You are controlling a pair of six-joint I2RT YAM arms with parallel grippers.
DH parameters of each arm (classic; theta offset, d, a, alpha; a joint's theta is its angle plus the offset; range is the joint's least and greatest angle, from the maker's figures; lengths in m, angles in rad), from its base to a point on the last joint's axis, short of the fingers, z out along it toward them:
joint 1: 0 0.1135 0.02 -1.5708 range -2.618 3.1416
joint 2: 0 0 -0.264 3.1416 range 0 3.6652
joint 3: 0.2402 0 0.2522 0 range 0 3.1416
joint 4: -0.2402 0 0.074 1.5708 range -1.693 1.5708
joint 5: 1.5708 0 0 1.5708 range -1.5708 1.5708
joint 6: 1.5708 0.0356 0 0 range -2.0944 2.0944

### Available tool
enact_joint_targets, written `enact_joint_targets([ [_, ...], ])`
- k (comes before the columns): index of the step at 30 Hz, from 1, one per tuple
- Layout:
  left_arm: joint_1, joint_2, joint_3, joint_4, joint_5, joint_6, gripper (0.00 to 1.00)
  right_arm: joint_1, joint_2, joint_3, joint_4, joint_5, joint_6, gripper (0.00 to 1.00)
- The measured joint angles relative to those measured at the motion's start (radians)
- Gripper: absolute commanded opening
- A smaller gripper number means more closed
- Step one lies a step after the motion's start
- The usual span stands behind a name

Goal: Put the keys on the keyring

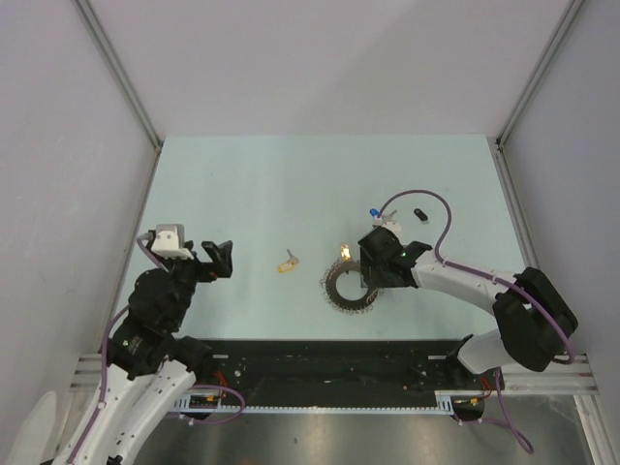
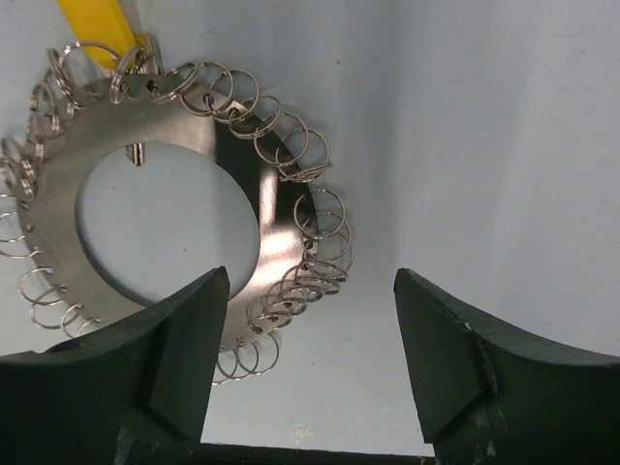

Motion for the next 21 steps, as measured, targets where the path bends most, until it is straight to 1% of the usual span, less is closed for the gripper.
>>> enact_joint_targets([
  [2,0.000,0.020,0.002,0.000,0.013,0.000,1.00,0.008,0.033,-0.002,0.014,0.002,-0.010,0.70],
  [6,0.000,0.072,0.007,0.000,0.042,0.000,1.00,0.017,0.092,-0.003,0.057,-0.003,-0.028,0.62],
  [8,0.000,0.096,0.008,-0.001,0.055,0.000,1.00,0.024,0.122,-0.003,0.078,-0.007,-0.039,0.60],
  [12,0.000,0.139,0.009,-0.002,0.083,0.000,1.00,0.050,0.150,0.000,0.108,0.004,-0.054,0.53],
  [16,0.000,0.161,0.011,-0.003,0.107,0.001,1.00,0.099,0.153,0.003,0.116,0.015,-0.051,0.55],
  [17,0.000,0.164,0.011,-0.003,0.113,0.001,1.00,0.115,0.153,0.003,0.116,0.014,-0.049,0.57],
  [18,0.000,0.168,0.012,-0.003,0.120,0.001,1.00,0.134,0.152,0.003,0.116,0.014,-0.046,0.61],
  [21,0.000,0.178,0.013,-0.002,0.137,0.002,1.00,0.187,0.140,0.003,0.106,-0.017,-0.038,0.64],
])
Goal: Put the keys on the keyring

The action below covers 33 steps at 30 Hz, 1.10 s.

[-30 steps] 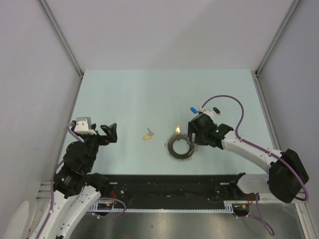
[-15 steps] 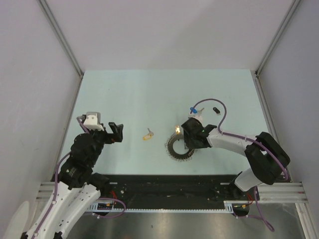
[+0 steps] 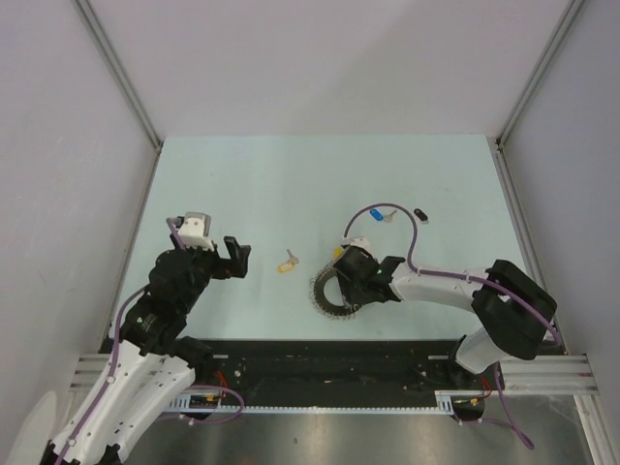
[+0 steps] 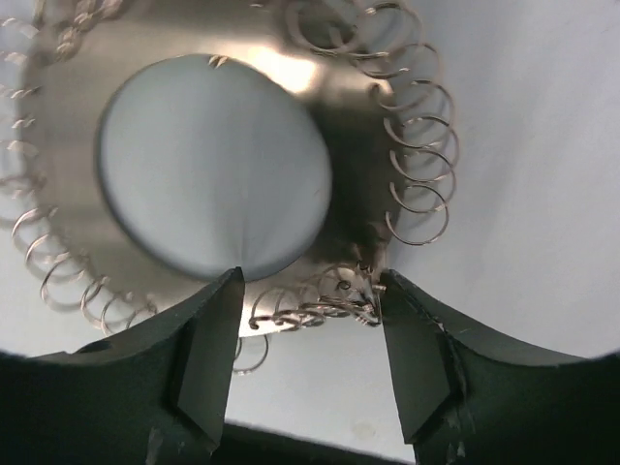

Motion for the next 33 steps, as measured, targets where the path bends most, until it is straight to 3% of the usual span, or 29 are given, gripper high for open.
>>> enact_joint_targets([
  [6,0.000,0.026,0.002,0.000,0.044,0.008,1.00,0.002,-0.134,0.002,-0.037,-0.029,-0.073,0.58],
  [8,0.003,0.031,0.002,0.001,0.063,0.008,1.00,-0.050,-0.185,0.005,-0.036,-0.031,-0.139,0.54],
  [12,0.010,0.033,0.002,0.001,0.088,0.010,1.00,-0.175,-0.212,0.009,-0.007,-0.079,-0.230,0.38],
  [16,0.019,0.033,0.002,0.001,0.097,0.017,1.00,-0.269,-0.206,0.009,0.026,-0.142,-0.263,0.36],
  [23,0.024,0.033,0.002,0.001,0.113,0.018,1.00,-0.282,-0.127,0.009,0.104,-0.224,-0.202,0.31],
  [33,0.028,0.032,0.002,0.001,0.113,0.018,1.00,-0.278,-0.021,0.009,0.145,-0.225,-0.032,0.26],
])
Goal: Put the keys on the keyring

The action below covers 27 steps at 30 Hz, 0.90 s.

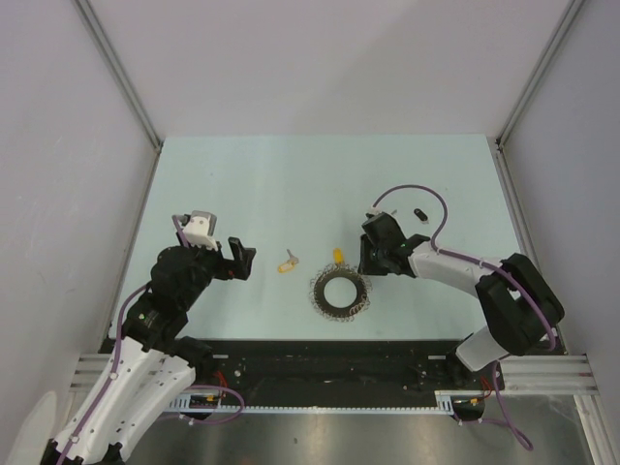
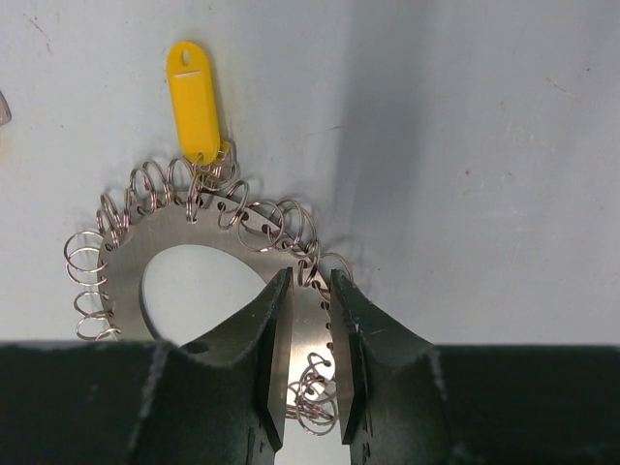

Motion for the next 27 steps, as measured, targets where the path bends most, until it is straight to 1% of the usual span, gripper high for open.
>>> enact_joint_targets([
  [6,0.000,-0.002,0.000,0.000,0.000,0.000,1.00,0.001,0.023,0.000,0.019,-0.004,0.040,0.26],
  [11,0.000,-0.003,0.000,0.000,0.000,0.000,1.00,0.002,0.049,0.000,0.028,-0.005,0.051,0.18],
  [13,0.000,-0.003,0.000,0.000,0.000,0.000,1.00,-0.002,0.053,0.000,0.022,-0.001,0.050,0.18],
  [16,0.000,-0.003,0.000,0.000,0.000,0.000,1.00,-0.014,0.053,0.000,-0.001,0.019,0.049,0.22],
  [17,0.000,-0.003,0.000,0.000,0.000,0.000,1.00,-0.021,0.050,0.000,-0.015,0.030,0.049,0.27],
  [20,0.000,-0.003,0.000,0.000,0.000,0.000,1.00,-0.030,0.021,0.000,-0.062,0.063,0.043,0.33],
  [23,0.000,-0.003,0.000,0.000,0.001,0.000,1.00,-0.035,-0.039,0.000,-0.090,0.081,0.040,0.34],
  [27,0.000,-0.003,0.000,0.000,0.001,0.000,1.00,-0.045,-0.097,0.000,-0.077,0.068,0.039,0.34],
])
